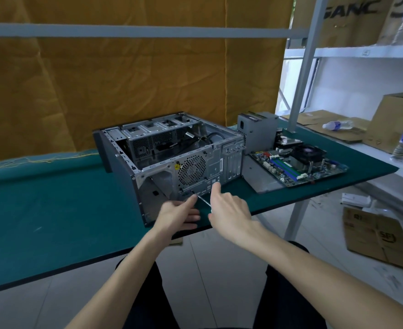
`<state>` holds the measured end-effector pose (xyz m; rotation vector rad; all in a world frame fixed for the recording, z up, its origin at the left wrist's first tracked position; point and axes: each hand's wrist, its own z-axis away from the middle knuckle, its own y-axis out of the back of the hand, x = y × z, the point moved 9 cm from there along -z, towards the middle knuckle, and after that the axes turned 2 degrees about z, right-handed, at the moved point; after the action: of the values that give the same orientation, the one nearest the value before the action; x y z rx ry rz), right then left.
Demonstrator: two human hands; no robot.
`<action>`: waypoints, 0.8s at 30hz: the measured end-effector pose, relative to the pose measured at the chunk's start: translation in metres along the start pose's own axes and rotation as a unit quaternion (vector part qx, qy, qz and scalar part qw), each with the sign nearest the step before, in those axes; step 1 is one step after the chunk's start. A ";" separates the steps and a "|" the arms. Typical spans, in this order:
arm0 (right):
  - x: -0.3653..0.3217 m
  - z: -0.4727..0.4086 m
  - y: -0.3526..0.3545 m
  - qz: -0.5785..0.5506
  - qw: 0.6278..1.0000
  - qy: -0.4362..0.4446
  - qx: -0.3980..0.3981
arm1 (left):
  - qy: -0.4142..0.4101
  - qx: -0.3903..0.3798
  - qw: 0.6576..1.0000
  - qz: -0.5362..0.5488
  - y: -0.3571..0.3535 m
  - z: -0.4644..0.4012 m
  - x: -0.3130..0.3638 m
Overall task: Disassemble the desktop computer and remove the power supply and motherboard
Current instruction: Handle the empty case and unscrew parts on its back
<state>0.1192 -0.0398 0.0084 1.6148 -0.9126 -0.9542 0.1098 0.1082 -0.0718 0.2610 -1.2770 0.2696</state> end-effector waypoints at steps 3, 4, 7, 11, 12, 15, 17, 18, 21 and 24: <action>0.002 0.001 -0.007 -0.113 0.991 -0.043 -0.055 | 0.042 -0.081 0.991 0.099 -0.033 -0.002 0.001; 0.004 0.001 -0.011 -0.159 0.983 -0.060 -0.073 | 0.041 -0.074 0.988 0.129 -0.035 -0.005 0.001; 0.015 0.004 -0.025 -0.244 0.956 -0.092 -0.133 | 0.068 -0.065 0.974 0.207 -0.039 -0.012 -0.005; 0.030 0.026 -0.061 -0.566 0.753 -0.206 -0.265 | 0.099 -0.127 0.942 0.295 -0.053 -0.014 -0.005; 0.030 0.031 -0.064 -0.598 0.719 -0.213 -0.284 | 0.105 -0.140 0.933 0.314 -0.055 -0.014 -0.005; 0.043 0.026 -0.060 -0.549 0.781 -0.191 -0.228 | 0.105 -0.152 0.935 0.302 -0.056 -0.012 -0.005; 0.049 0.018 -0.044 -0.399 0.899 -0.133 -0.117 | 0.078 -0.108 0.964 0.231 -0.049 -0.015 -0.006; 0.049 0.017 -0.037 -0.309 0.943 -0.106 -0.062 | 0.063 -0.086 0.973 0.206 -0.047 -0.017 -0.006; 0.049 0.021 -0.043 -0.337 0.933 -0.115 -0.055 | 0.065 -0.084 0.965 0.239 -0.051 -0.016 -0.004; 0.040 0.039 -0.068 -0.594 0.732 -0.229 -0.243 | 0.079 -0.112 0.945 0.298 -0.053 -0.013 -0.004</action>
<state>0.1072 -0.0765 -0.0704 1.3923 0.2812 -2.3175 0.1385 0.0624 -0.0810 -0.3478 -1.1898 0.6424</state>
